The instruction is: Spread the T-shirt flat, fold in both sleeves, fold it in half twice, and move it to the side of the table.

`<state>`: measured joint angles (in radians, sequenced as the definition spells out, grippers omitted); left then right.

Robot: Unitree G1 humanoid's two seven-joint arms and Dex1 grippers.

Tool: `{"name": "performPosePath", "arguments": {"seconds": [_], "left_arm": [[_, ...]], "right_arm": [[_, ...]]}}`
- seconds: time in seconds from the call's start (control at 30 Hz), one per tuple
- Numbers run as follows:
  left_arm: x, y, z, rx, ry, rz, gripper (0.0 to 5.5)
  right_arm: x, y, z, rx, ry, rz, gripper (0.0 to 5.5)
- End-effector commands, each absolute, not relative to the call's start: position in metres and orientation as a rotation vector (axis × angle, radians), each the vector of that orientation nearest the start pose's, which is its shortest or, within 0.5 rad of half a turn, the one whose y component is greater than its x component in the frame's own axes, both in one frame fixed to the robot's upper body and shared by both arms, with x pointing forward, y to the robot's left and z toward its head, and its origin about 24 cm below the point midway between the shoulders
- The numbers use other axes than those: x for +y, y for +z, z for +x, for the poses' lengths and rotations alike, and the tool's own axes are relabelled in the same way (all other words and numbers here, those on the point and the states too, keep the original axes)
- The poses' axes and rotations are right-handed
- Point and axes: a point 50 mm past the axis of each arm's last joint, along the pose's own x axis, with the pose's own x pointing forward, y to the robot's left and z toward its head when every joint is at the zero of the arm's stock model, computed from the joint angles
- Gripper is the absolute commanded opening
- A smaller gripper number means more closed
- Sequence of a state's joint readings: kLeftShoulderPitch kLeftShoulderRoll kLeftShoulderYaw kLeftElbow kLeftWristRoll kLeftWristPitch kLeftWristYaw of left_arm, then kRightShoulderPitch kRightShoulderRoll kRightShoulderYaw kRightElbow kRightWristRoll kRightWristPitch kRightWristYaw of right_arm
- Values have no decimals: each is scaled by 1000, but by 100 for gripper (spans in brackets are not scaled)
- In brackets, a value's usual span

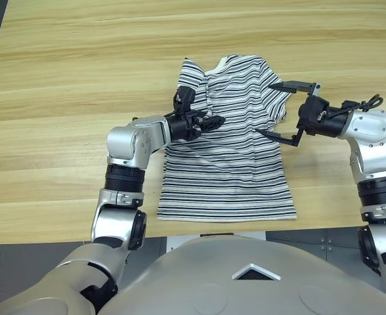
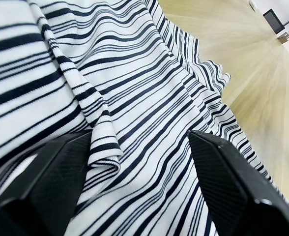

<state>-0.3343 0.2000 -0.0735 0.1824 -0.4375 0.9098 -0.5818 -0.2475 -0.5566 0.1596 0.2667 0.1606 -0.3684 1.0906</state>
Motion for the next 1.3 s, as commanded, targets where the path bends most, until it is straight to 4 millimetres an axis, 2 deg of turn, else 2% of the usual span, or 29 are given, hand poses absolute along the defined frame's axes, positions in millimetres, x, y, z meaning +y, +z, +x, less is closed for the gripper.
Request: {"name": "performPosePath", "arguments": {"seconds": [0.03,0.13,0.37,0.6,0.67,0.77,0.87,0.97,1.0,1.03,1.1,1.3], "left_arm": [[116,29,278,706,-781,-386,386],[117,34,279,685,-782,-395,448],[118,58,283,587,-802,-397,549],[118,63,285,559,-798,-394,549],[125,79,296,446,-781,-415,549],[149,115,315,175,-716,-443,549],[174,136,327,-33,-598,-277,549],[207,137,341,-120,-282,275,549],[217,137,345,-128,-204,427,549],[225,136,347,-130,-161,492,549],[234,135,351,-132,-122,503,549],[245,128,352,-133,-100,481,549]], "right_arm": [[-182,77,266,-72,1215,-551,486],[-182,76,266,-70,1215,-551,486],[-183,77,267,-75,1210,-552,486],[-181,79,270,-80,1203,-552,486],[-185,80,281,-54,1134,-505,486],[-202,88,308,33,987,-303,486],[-221,92,328,118,864,-154,486],[-235,90,343,238,752,-56,486],[-237,87,345,282,731,-34,486],[-238,84,347,320,711,-8,486],[-236,78,349,380,695,51,486],[-221,62,356,473,642,158,486]]}}
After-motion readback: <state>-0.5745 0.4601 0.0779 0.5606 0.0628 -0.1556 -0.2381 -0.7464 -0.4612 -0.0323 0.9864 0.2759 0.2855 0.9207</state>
